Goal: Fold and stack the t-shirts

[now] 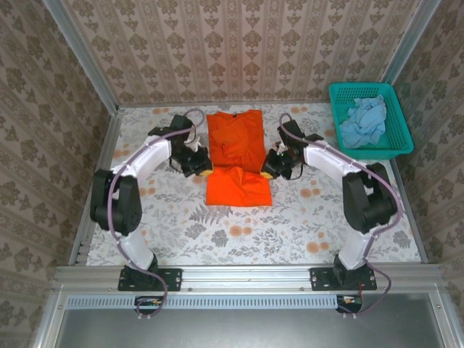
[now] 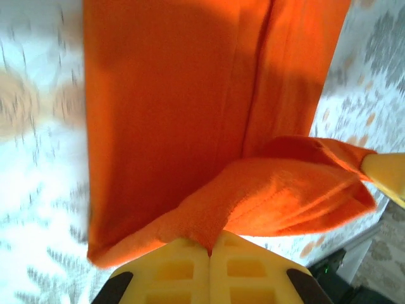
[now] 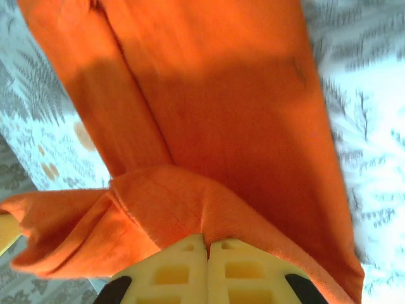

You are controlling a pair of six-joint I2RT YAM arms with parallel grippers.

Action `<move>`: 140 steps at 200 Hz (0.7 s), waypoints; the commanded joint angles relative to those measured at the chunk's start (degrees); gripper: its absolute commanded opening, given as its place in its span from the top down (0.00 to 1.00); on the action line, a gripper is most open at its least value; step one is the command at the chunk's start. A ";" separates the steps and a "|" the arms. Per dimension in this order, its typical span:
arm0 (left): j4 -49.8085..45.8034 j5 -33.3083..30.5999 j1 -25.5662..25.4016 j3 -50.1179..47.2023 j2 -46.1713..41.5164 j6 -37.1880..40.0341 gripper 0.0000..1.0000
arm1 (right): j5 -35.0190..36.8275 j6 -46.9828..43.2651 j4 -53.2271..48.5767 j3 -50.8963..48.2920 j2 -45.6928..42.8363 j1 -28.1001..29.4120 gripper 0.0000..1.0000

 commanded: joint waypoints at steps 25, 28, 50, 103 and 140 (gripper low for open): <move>-2.32 0.02 2.79 11.90 11.41 1.51 1.00 | 0.52 -1.42 -7.00 16.63 13.14 -2.27 1.00; -2.38 0.00 2.93 12.54 12.05 1.43 1.00 | 0.72 -1.51 -7.41 17.40 13.86 -2.51 1.00; -2.83 -0.37 3.75 15.88 15.94 0.77 1.00 | 1.37 -1.56 -8.95 21.88 17.91 -3.53 1.00; -1.79 -1.07 4.55 17.27 20.28 -0.93 0.94 | 2.13 0.34 -10.09 23.49 21.72 -6.14 1.00; 0.57 -2.40 5.56 16.74 20.22 -3.31 0.93 | 1.02 2.08 -9.15 24.04 22.76 -6.85 0.84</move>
